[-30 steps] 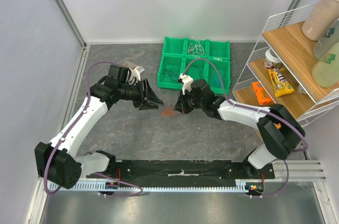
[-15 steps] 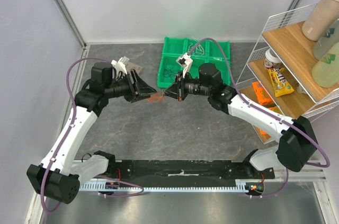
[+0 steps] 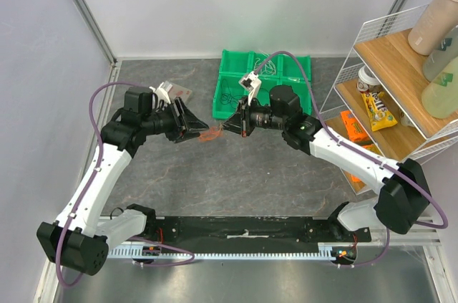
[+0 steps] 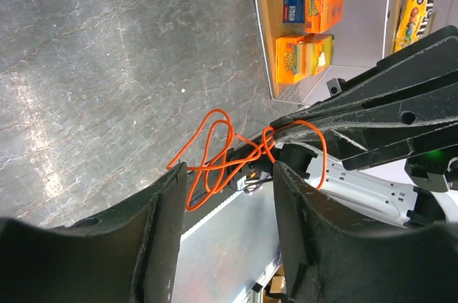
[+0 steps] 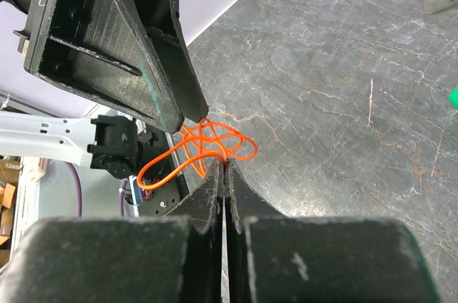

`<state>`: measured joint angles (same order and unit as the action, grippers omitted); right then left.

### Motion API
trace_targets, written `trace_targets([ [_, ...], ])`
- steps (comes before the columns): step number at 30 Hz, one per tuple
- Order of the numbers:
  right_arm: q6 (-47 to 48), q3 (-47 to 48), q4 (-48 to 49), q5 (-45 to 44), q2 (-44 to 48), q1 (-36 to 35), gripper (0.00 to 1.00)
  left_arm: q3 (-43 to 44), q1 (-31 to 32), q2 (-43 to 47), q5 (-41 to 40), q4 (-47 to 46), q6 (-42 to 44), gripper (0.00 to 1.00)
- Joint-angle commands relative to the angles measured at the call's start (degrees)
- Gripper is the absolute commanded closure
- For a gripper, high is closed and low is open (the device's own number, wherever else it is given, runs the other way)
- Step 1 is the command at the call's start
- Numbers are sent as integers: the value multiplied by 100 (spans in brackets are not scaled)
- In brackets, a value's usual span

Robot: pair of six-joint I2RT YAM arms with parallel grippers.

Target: Untangle the cables

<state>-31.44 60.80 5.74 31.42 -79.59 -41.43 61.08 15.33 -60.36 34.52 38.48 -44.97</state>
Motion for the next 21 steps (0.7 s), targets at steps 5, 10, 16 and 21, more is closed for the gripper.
trace_targets([
  [5,33,293,103,206,181,-14,100,115,-13,-169,230,-209,225,47],
  [10,33,319,121,251,163,-14,100,106,83,-459,485,-306,261,51],
  [16,24,389,138,294,146,-14,100,53,145,-521,345,-271,357,67],
  [21,15,407,138,304,190,-23,100,238,146,-740,389,-218,471,88],
])
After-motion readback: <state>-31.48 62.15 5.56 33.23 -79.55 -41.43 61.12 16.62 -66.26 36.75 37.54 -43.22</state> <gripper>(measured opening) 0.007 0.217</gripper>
